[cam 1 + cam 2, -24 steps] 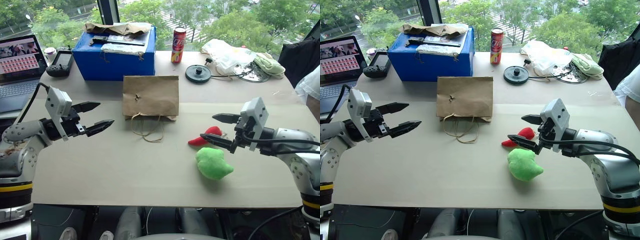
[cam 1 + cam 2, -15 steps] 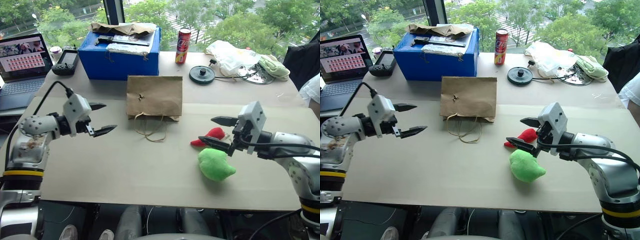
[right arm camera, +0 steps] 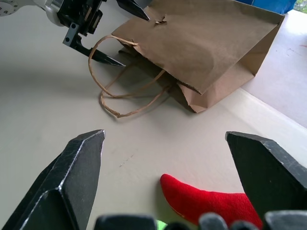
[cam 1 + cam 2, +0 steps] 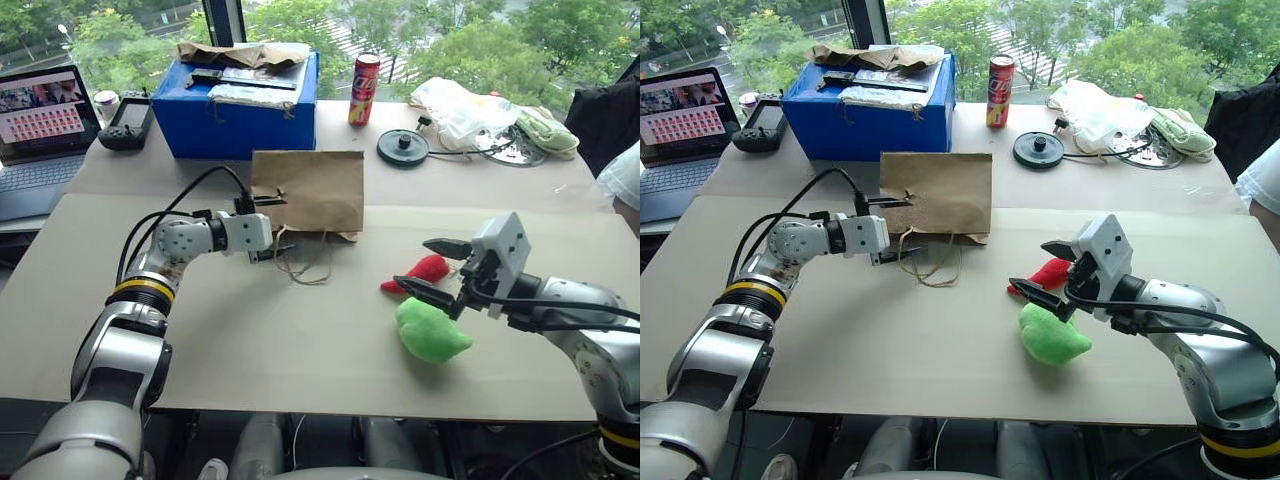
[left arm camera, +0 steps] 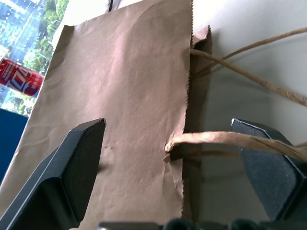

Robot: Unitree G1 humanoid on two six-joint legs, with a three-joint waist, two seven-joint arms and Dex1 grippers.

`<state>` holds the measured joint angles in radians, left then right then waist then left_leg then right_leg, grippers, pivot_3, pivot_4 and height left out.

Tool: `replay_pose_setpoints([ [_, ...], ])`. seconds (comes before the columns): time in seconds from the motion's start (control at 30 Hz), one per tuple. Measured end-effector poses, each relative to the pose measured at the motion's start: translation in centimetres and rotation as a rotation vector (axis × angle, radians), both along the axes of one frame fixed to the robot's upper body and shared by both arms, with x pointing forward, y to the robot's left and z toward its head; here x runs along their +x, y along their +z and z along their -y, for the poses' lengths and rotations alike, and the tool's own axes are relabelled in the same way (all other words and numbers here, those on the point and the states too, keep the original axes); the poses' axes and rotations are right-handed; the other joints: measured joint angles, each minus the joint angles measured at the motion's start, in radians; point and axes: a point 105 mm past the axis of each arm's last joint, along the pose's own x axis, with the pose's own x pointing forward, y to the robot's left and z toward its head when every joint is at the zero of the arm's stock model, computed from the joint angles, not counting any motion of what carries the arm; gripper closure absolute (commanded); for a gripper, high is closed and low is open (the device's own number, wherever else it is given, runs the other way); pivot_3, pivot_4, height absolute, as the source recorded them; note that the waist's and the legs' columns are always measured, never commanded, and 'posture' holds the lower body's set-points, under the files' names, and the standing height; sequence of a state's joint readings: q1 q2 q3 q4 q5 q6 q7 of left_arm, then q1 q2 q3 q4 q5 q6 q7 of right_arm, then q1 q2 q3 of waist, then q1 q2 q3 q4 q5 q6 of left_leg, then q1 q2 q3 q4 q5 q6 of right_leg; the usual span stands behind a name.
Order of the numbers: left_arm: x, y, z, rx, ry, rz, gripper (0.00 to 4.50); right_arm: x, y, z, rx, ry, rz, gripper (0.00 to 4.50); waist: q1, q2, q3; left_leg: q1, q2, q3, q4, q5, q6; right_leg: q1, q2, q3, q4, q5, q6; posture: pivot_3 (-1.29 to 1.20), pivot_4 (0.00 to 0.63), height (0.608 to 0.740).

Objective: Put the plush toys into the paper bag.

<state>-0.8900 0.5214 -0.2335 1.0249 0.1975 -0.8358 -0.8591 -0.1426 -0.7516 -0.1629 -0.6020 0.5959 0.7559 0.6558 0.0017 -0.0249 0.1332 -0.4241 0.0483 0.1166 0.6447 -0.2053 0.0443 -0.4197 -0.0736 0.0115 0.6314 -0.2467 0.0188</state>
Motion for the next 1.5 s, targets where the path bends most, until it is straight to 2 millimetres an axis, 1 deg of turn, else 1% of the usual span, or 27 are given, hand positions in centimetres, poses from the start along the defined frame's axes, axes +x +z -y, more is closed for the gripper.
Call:
replay_pose_setpoints([
  [0.03, 0.0, -0.1, -0.1, 0.0, 0.002, -0.005, 0.52, 0.0, 0.0, 0.0, 0.0, -0.004, 0.001, 0.0, -0.001, 0.0, 0.0, 0.0, 0.0, 0.0, 0.0, 0.0, 0.0, 0.0, 0.0, 0.0, 0.0, 0.0, 0.0, 0.0, 0.15, 0.739],
  [0.07, 0.0, -0.2, -0.1, 0.001, 0.002, -0.011, 0.68, 0.0, 0.0, 0.0, 0.001, -0.01, 0.0, 0.0, 0.0, 0.0, 0.0, 0.0, 0.0, -0.001, 0.0, 0.0, 0.0, 0.0, 0.0, 0.0, 0.0, 0.0, 0.0, 0.0, 0.15, 0.739],
  [0.17, 0.0, -0.9, -0.3, 0.0, 0.008, -0.04, 1.83, -0.1, -0.2, 0.1, 0.002, -0.023, -0.006, 0.0, 0.004, 0.0, 0.0, 0.0, -0.001, -0.001, 0.001, 0.0, 0.0, 0.001, -0.001, 0.0, 0.0, 0.0, 0.0, 0.0, 0.15, 0.739],
  [0.2, -0.1, -1.0, -0.3, 0.001, 0.007, -0.046, 2.14, -0.2, -0.3, 0.1, 0.003, -0.024, -0.009, 0.0, 0.005, 0.0, 0.0, 0.0, -0.001, -0.001, 0.001, 0.0, 0.0, 0.001, -0.001, 0.0, 0.0, 0.0, 0.0, 0.0, 0.15, 0.739],
  [0.23, -0.1, -1.1, -0.3, 0.002, 0.007, -0.051, 2.62, -0.2, -0.3, 0.1, 0.003, -0.027, -0.011, 0.0, 0.007, 0.0, 0.0, 0.0, -0.001, -0.001, 0.002, 0.0, 0.0, 0.001, -0.001, 0.0, 0.0, 0.0, 0.0, 0.0, 0.15, 0.739],
  [0.3, -0.1, -1.1, -0.2, 0.001, 0.004, -0.056, 3.26, -0.2, -0.4, 0.2, 0.003, -0.034, -0.012, 0.0, 0.008, 0.0, 0.0, 0.0, -0.001, -0.001, 0.002, 0.0, 0.0, 0.001, -0.001, 0.0, 0.0, 0.0, 0.0, 0.0, 0.15, 0.739],
  [0.33, -0.1, -1.1, -0.1, 0.002, 0.001, -0.055, 3.73, -0.1, -0.4, 0.2, 0.003, -0.039, -0.012, 0.0, 0.009, 0.0, 0.0, 0.0, -0.001, -0.001, 0.002, 0.0, 0.0, 0.001, -0.001, 0.0, 0.0, 0.0, 0.0, 0.0, 0.15, 0.739],
  [0.4, -0.1, -1.0, 0.0, 0.002, -0.005, -0.05, 4.37, -0.1, -0.4, 0.2, 0.006, -0.045, -0.01, 0.0, 0.009, 0.0, 0.0, 0.0, -0.001, -0.001, 0.001, 0.0, 0.0, 0.001, -0.001, 0.0, 0.0, 0.0, 0.0, 0.0, 0.15, 0.739],
  [0.43, -0.1, -1.0, 0.1, 0.001, -0.011, -0.046, 4.44, -0.1, -0.4, 0.2, 0.008, -0.046, -0.01, 0.0, 0.009, 0.0, 0.0, 0.0, -0.001, -0.001, 0.001, 0.0, 0.0, 0.001, -0.001, 0.0, 0.0, 0.0, 0.0, 0.0, 0.15, 0.739],
  [0.73, -0.1, -0.6, 0.3, -0.004, -0.024, -0.041, 4.44, 0.0, -0.6, 0.3, 0.009, -0.062, -0.012, 0.0, 0.009, 0.0, 0.0, 0.0, -0.001, -0.001, 0.001, 0.0, 0.0, 0.001, -0.001, 0.0, 0.0, 0.0, 0.0, 0.0, 0.15, 0.739],
  [0.83, -0.5, 0.4, 0.3, -0.071, -0.043, -0.044, 4.44, -0.2, -1.0, -0.1, -0.008, -0.048, -0.021, 0.0, 0.007, 0.0, 0.0, 0.0, 0.0, -0.001, 0.001, 0.0, 0.0, 0.001, -0.001, 0.0, 0.0, 0.0, 0.0, 0.0, 0.15, 0.739],
  [0.87, -0.8, 1.1, 0.2, -0.121, -0.052, -0.06, 4.44, -0.4, -1.2, -0.5, -0.016, -0.034, -0.028, 0.0, 0.005, 0.0, 0.0, 0.0, 0.0, -0.001, 0.001, 0.0, 0.0, 0.001, 0.0, 0.0, 0.0, 0.0, 0.0, 0.0, 0.15, 0.739],
  [0.97, -1.5, 2.1, 0.0, -0.207, -0.069, -0.1, 4.44, -0.6, -1.4, -1.1, -0.027, -0.023, -0.031, 0.0, 0.001, 0.0, 0.0, 0.0, 0.001, -0.001, 0.002, 0.0, 0.0, 0.001, 0.0, 0.0, 0.001, 0.0, 0.0, 0.0, 0.15, 0.739],
  [1.03, -2.9, 2.7, -0.7, -0.265, -0.075, -0.163, 4.44, -0.7, -1.2, -2.5, -0.022, -0.001, -0.023, 0.0, -0.014, 0.0, 0.0, 0.0, 0.002, -0.002, 0.002, 0.0, 0.0, 0.001, 0.0, 0.001, 0.002, 0.0, 0.0, 0.0, 0.15, 0.739],
  [1.1, -4.1, 2.9, -0.8, -0.281, -0.09, -0.212, 4.44, -0.8, -1.3, -3.7, -0.036, 0.026, -0.021, 0.0, -0.017, 0.0, 0.0, 0.001, 0.002, -0.002, 0.002, 0.0, 0.0, 0.001, 0.001, 0.001, 0.002, 0.0, 0.0, 0.0, 0.15, 0.739],
  [1.17, -4.9, 3.0, -0.7, -0.294, -0.09, -0.251, 4.44, -0.8, -1.2, -4.8, -0.037, 0.042, -0.017, 0.0, -0.016, 0.0, 0.0, 0.001, 0.002, -0.002, 0.002, 0.001, -0.001, 0.001, 0.001, 0.001, 0.003, 0.0, 0.0, 0.0, 0.15, 0.739],
  [1.2, -5.0, 3.1, -0.7, -0.304, -0.087, -0.264, 4.44, -0.7, -1.2, -5.1, -0.037, 0.044, -0.019, 0.0, -0.015, 0.0, 0.0, 0.001, 0.001, -0.002, 0.003, 0.001, -0.001, 0.001, 0.001, 0.001, 0.003, 0.0, 0.0, 0.0, 0.15, 0.739],
  [1.3, -5.2, 3.6, -0.6, -0.338, -0.062, -0.289, 4.44, -0.1, -1.2, -7.0, -0.01, 0.043, -0.022, 0.0, -0.011, 0.0, 0.0, 0.002, 0.001, -0.003, 0.005, 0.001, -0.001, 0.003, 0.001, 0.001, 0.005, 0.0, 0.0, 0.0, 0.15, 0.739],
  [1.4, -5.3, 3.8, -0.5, -0.353, -0.047, -0.302, 4.44, 0.7, -1.9, -8.2, 0.026, 0.002, -0.065, 0.0, -0.011, 0.0, 0.0, 0.002, 0.001, -0.002, 0.005, 0.001, -0.001, 0.002, 0.001, 0.001, 0.006, 0.0, 0.0, 0.0, 0.15, 0.739],
  [1.43, -5.3, 3.9, -0.4, -0.357, -0.046, -0.307, 4.5, 1.1, -2.1, -8.3, 0.033, -0.015, -0.078, 0.52, -0.01, 0.0, 0.0, 0.001, 0.001, -0.002, 0.005, 0.001, -0.001, 0.001, 0.001, 0.001, 0.007, 0.0, 0.0, 0.0, 0.15, 0.739],
  [1.47, -5.3, 4.1, -0.3, -0.37, -0.046, -0.313, 4.5, 1.3, -2.4, -8.4, 0.036, -0.03, -0.089, 0.72, -0.01, 0.0, 0.0, 0.001, 0.001, -0.002, 0.005, 0.001, -0.001, 0.001, 0.001, 0.001, 0.007, 0.0, 0.0, 0.0, 0.15, 0.739],
  [1.5, -5.4, 4.3, -0.2, -0.384, -0.047, -0.318, 4.5, 1.6, -2.6, -8.5, 0.044, -0.05, -0.096, 1.15, -0.01, 0.0, 0.0, 0.001, 0.001, -0.002, 0.005, 0.001, -0.001, 0.001, 0.001, 0.001, 0.008, 0.0, 0.0, 0.0, 0.15, 0.739],
])
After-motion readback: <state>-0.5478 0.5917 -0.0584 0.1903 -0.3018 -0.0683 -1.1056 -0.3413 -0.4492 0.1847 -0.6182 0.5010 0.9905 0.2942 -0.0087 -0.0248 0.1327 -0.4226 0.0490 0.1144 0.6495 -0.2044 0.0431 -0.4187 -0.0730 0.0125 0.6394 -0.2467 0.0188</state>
